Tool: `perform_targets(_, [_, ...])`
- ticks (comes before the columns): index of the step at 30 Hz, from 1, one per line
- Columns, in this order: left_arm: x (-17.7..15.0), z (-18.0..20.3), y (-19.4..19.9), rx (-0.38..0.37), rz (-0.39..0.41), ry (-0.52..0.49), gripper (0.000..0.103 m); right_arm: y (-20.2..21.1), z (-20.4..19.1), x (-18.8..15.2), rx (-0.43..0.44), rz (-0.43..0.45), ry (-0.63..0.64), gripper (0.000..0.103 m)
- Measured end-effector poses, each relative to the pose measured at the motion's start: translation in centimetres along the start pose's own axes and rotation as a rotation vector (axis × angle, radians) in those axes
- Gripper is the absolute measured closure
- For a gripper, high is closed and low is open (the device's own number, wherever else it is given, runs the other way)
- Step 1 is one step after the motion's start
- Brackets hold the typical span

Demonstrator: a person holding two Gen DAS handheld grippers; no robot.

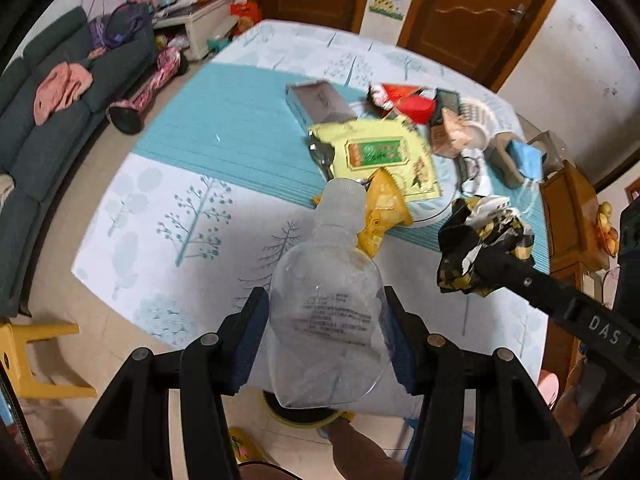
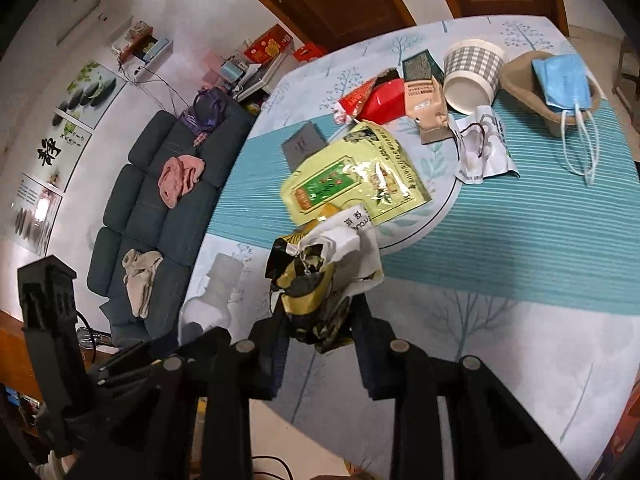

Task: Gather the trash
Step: 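Carry the bottle and wrapper to the trash bin and release both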

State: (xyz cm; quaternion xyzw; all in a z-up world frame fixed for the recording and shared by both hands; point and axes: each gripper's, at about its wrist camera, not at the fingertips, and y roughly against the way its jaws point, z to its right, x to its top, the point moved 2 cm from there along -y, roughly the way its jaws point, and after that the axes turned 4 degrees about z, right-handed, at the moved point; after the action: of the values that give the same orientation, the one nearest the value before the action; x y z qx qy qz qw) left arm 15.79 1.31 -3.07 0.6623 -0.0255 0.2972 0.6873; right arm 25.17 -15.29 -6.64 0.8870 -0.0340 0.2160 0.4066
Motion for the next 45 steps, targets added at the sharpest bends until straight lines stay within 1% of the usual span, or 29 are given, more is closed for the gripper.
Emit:
perform_targets(7, [-0.7, -1.2, 5.0, -0.037, 0.071, -0.057, 0.049, 3.6, -3.4, -2.7, -0.006, 0.071, 0.029, 0.074])
perform_targets(9, [-1.2, -1.7, 6.0, -0.055, 0.085, -0.095, 0.049, 4.4, -4.1, -3.6, -0.015, 0.093, 0.027, 0.074])
perform_targets(13, [-2.5, -2.8, 7.7, -0.093, 0.091, -0.193, 0.049, 6.0, -6.3, -6.6, -0.060, 0.175, -0.010, 0.074])
perform_targets(16, [-4.1, -4.2, 9.0, -0.123, 0.098, -0.260, 0.049, 6.9, -7.8, -9.1, -0.086, 0.231, -0.057, 0.074])
perform_targets(22, [-7.1, -7.5, 11.0, -0.204, 0.102, -0.319, 0.049, 7.8, -11.4, -15.2, -0.165, 0.301, -0.100, 0.074])
perform_targets(27, [-10.5, -9.4, 11.7, -0.252, 0.071, -0.378, 0.049, 8.6, -13.2, -20.6, -0.221, 0.344, -0.165, 0.074])
perform_targets(29, [-11.9, -9.6, 11.5, -0.261, 0.053, -0.398, 0.049, 8.6, -13.4, -22.5, -0.236, 0.342, -0.190, 0.074])
perform_targets(33, [-15.0, -9.8, 10.7, -0.283, -0.025, -0.438, 0.049, 8.1, -13.0, -26.4, -0.260, 0.315, -0.256, 0.074])
perform_targets(38, [-18.1, -8.8, 8.6, -0.286, -0.096, -0.477, 0.049, 7.1, -11.2, -30.0, -0.307, 0.260, -0.314, 0.074])
perform_targets(41, [-20.3, -7.7, 6.1, -0.277, -0.150, -0.497, 0.049, 5.6, -8.9, -31.9, -0.324, 0.208, -0.350, 0.074])
perform_targets(45, [-23.7, -6.2, 0.9, -0.249, -0.223, -0.525, 0.049, 1.8, -4.6, -34.5, -0.345, 0.108, -0.394, 0.074])
